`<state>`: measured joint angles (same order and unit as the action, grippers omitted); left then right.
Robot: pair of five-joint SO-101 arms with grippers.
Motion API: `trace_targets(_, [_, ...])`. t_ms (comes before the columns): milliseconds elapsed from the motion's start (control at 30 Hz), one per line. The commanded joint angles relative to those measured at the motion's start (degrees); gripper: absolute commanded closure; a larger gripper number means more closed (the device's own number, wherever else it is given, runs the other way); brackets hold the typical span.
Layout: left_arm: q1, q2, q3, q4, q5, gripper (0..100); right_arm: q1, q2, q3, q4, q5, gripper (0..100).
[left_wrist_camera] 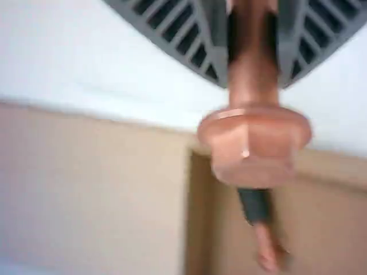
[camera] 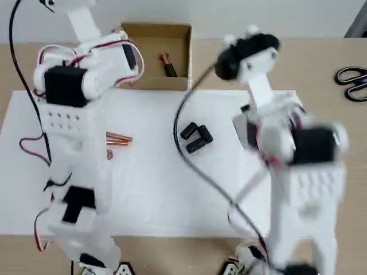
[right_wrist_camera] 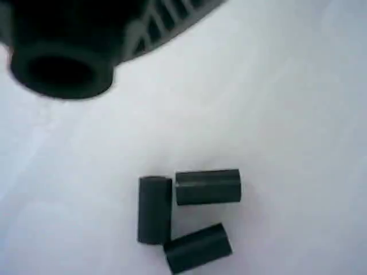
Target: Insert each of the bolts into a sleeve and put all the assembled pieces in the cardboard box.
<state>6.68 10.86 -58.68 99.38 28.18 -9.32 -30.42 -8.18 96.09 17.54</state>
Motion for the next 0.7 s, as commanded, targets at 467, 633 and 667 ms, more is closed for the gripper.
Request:
trace_targets(467, [4.7,-33.4,39.5,-10.5,-5.1,99,-1.2,-46.8,52.4,-29.8,-1.6,99.5])
trace_targets(633, [5.6,-36.7,50.8,-19.0,-4.6,99,-10.1,-57.9,63.7,-33.2,-13.5,99.5])
trace_targets(667, [6.5,-37.2,52.5,-20.3,-4.0,99,-12.1,-60.2,64.7,-32.9,-16.3,99.5])
